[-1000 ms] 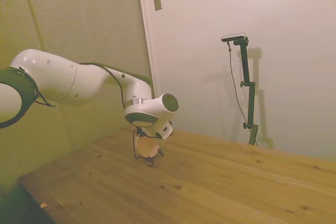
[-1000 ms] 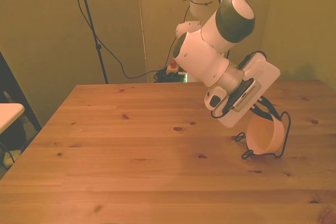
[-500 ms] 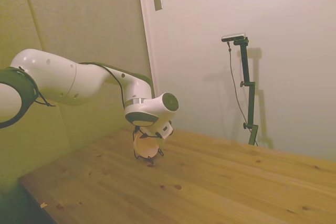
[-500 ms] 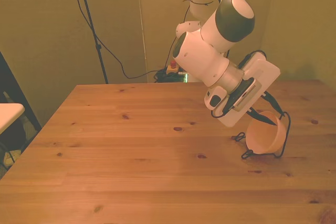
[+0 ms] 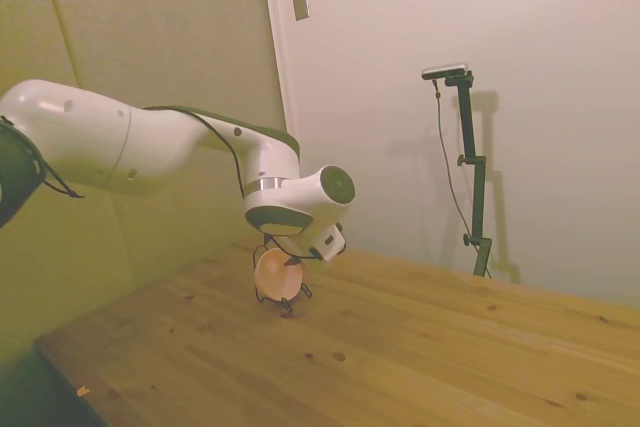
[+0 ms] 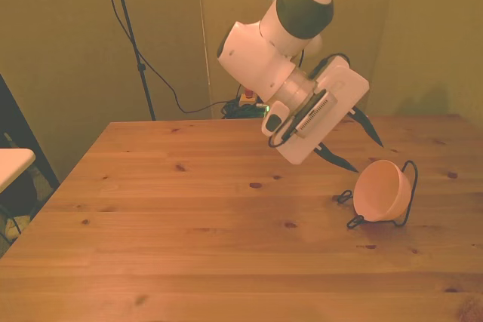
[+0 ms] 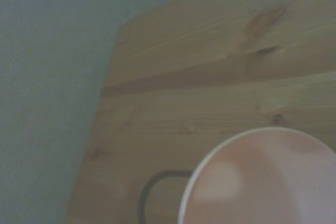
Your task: Load the bowl
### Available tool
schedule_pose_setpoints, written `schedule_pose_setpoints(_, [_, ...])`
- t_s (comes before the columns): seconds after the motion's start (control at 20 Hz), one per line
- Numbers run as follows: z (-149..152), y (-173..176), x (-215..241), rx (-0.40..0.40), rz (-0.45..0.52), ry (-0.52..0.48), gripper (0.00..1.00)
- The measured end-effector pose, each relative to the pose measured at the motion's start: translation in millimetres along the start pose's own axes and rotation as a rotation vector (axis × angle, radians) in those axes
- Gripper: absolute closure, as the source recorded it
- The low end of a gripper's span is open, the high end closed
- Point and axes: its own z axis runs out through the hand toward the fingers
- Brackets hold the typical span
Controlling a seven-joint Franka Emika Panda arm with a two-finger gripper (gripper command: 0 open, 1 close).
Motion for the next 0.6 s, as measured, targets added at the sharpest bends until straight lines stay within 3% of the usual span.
schedule_pose_setpoints(0.4, [-44, 40, -36, -0.166, 0.020, 0.106, 0.00])
schedule_pose_setpoints(0.6, [-69, 44, -56, -0.258, 0.014, 0.129, 0.00])
